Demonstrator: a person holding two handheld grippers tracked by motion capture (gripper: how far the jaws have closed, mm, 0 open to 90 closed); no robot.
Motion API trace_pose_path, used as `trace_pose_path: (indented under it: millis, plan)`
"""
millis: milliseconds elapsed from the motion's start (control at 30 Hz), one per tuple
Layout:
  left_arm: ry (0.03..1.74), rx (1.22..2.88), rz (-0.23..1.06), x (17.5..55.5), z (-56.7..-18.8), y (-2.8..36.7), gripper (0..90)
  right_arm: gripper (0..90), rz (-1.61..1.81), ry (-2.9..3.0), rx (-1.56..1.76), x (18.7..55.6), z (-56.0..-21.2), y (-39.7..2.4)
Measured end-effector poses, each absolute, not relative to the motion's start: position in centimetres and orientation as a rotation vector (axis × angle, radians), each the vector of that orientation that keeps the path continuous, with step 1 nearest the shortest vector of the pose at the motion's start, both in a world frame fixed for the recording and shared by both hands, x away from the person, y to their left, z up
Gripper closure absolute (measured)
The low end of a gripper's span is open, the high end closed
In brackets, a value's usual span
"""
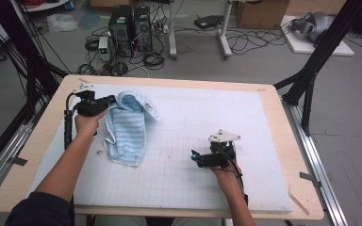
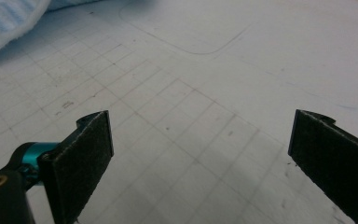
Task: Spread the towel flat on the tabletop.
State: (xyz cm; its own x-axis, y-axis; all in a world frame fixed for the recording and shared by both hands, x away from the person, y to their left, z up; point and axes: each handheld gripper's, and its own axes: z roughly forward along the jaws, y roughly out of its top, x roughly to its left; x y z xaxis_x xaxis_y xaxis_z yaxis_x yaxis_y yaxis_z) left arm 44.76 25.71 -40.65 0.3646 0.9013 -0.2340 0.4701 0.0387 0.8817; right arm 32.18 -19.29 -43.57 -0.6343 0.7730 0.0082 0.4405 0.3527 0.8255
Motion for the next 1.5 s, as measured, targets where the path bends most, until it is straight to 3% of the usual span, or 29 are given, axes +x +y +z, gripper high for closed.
trace_pose_path:
  millis: [133, 333, 533, 767, 800, 833, 900, 1067, 1233, 1500]
  plan:
    - [1.353, 1.614, 0.515, 45.0, -42.0, 27.2, 79.3, 5.7, 1.18, 2.258, 1.027, 32.4, -43.6, -18.4]
    - [1.356, 1.555, 0.517, 44.3, -42.2, 28.1, 45.6, 5.7, 1.205, 2.243, 1.048, 32.3, -43.5, -18.4]
    - [1.255, 1.537, 0.533, 42.6, -41.5, 28.6, 43.4, 5.7, 1.28, 2.26, 1.036, 32.8, -43.3, -16.9]
    - [1.201, 1.525, 0.537, 41.9, -41.1, 29.1, 43.2, 6.1, 1.386, 2.356, 0.965, 34.6, -43.3, -11.2]
    - [1.198, 1.529, 0.538, 41.8, -41.1, 29.1, 43.2, 9.1, 1.395, 2.381, 0.949, 34.9, -43.5, -10.1]
    - [1.199, 1.532, 0.539, 41.7, -41.0, 29.2, 43.2, 23.7, 1.448, 2.435, 0.876, 35.5, -43.8, -8.2]
    - [1.198, 1.532, 0.537, 41.6, -41.1, 29.3, 43.2, 26.2, 1.452, 2.452, 0.851, 35.7, -43.9, -7.2]
    - [1.209, 1.54, 0.525, 41.5, -41.5, 29.8, 43.3, 46.0, 1.459, 2.54, 0.77, 36.7, -44.5, -3.4]
    - [1.216, 1.551, 0.518, 41.3, -41.9, 30.0, 43.5, 83.2, 1.433, 2.583, 0.749, 37.3, -44.9, -2.0]
    - [1.207, 1.567, 0.507, 41.2, -42.3, 29.7, 43.5, 86.7, 1.402, 2.652, 0.648, 35.0, -43.9, -4.4]
